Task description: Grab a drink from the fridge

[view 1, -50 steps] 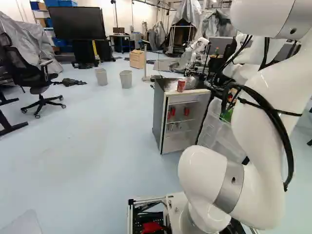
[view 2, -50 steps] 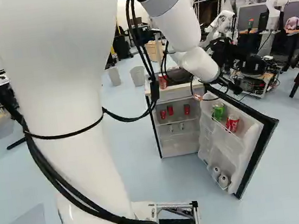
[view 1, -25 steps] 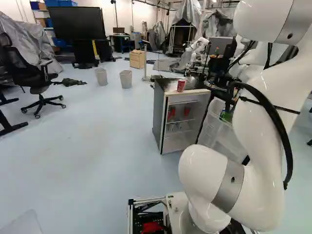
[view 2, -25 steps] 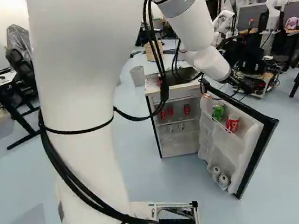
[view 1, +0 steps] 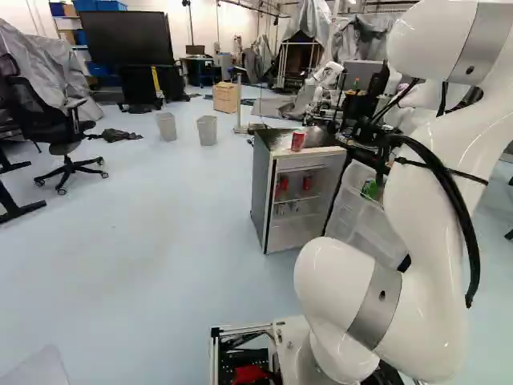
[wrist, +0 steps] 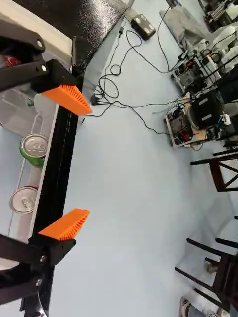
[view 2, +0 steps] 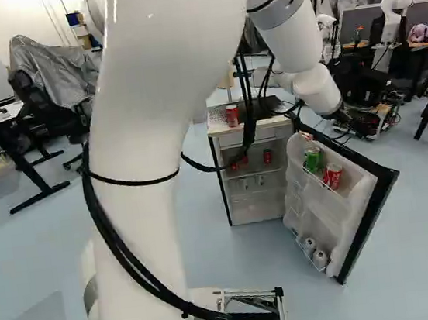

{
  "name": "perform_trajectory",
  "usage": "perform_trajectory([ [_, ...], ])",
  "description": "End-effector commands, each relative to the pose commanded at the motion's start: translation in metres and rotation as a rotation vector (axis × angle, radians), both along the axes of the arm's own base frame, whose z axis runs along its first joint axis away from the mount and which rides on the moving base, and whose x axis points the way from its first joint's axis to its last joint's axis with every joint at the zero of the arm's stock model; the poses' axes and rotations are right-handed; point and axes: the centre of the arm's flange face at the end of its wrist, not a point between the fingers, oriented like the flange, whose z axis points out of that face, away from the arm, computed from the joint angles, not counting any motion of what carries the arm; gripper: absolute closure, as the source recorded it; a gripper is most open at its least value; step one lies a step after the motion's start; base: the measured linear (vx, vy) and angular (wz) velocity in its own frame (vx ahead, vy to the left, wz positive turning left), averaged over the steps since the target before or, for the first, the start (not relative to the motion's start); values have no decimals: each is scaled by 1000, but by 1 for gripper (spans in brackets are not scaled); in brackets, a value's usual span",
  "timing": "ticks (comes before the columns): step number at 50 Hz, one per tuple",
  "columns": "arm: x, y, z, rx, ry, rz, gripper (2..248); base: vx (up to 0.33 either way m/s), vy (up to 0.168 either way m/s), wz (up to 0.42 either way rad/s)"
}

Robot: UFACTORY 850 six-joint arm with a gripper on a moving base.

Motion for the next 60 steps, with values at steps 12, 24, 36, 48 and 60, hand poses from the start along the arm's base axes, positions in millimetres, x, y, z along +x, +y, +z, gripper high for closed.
perform_trajectory([
  [12, 13, -17, -6, 33, 15, 5, 3, 0, 0, 0],
  [24, 22, -35, -12, 66, 31, 6, 3, 0, 0, 0],
  [36, 27, -53, -18, 101, 47, 4, 3, 0, 0, 0],
  [48, 31, -70, -24, 139, 65, 3, 3, 0, 0, 0],
  [60, 31, -86, -30, 179, 83, 0, 3, 0, 0, 0],
])
